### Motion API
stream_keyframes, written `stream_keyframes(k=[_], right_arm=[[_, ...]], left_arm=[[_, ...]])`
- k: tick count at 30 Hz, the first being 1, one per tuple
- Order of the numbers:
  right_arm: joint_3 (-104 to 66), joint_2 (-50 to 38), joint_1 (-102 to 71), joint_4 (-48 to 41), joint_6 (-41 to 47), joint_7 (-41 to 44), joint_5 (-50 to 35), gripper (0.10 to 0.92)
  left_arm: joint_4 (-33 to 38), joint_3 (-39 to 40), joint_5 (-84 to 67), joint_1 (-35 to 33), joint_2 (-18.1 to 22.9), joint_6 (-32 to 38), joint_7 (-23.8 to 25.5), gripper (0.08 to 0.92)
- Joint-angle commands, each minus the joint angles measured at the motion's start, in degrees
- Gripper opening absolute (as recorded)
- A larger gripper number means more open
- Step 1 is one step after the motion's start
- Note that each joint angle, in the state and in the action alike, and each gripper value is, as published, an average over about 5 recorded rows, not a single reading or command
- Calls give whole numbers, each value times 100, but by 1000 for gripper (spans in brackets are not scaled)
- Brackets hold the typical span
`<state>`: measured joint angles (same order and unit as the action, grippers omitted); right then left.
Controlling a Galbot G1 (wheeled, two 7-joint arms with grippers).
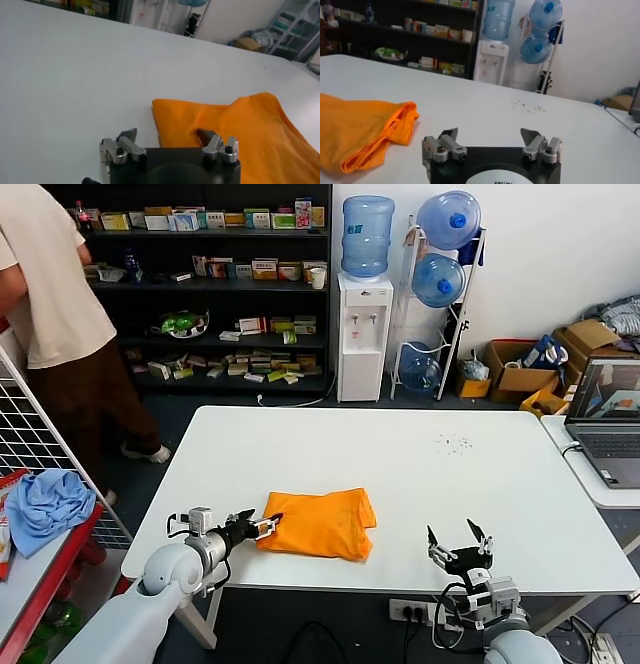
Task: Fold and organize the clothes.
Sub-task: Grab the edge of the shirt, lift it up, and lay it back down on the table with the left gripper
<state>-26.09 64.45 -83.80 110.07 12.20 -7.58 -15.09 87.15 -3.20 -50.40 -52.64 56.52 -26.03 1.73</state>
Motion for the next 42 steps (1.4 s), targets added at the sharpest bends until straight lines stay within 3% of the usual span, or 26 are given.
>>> stream_keyframes(k=[1, 17, 24, 31, 42], right_arm=[[-4, -4, 2, 27, 15, -7, -7, 823], [-5, -2, -73, 176, 31, -30, 0, 823], [109, 1, 19, 200, 58, -60, 4, 823], [354, 33, 268, 71, 93, -83, 60, 823], [579, 54, 548, -37, 104, -81, 4, 823]], left_arm=[[-119, 25, -45, 32, -5, -155, 172, 776], [337, -52, -75, -181, 45, 70, -160, 317], [660, -327, -130, -336, -418, 107, -538, 136], [750, -722, 128, -372, -1364, -114, -952, 124], [-344, -838, 1351, -263, -2498, 172, -570, 124]])
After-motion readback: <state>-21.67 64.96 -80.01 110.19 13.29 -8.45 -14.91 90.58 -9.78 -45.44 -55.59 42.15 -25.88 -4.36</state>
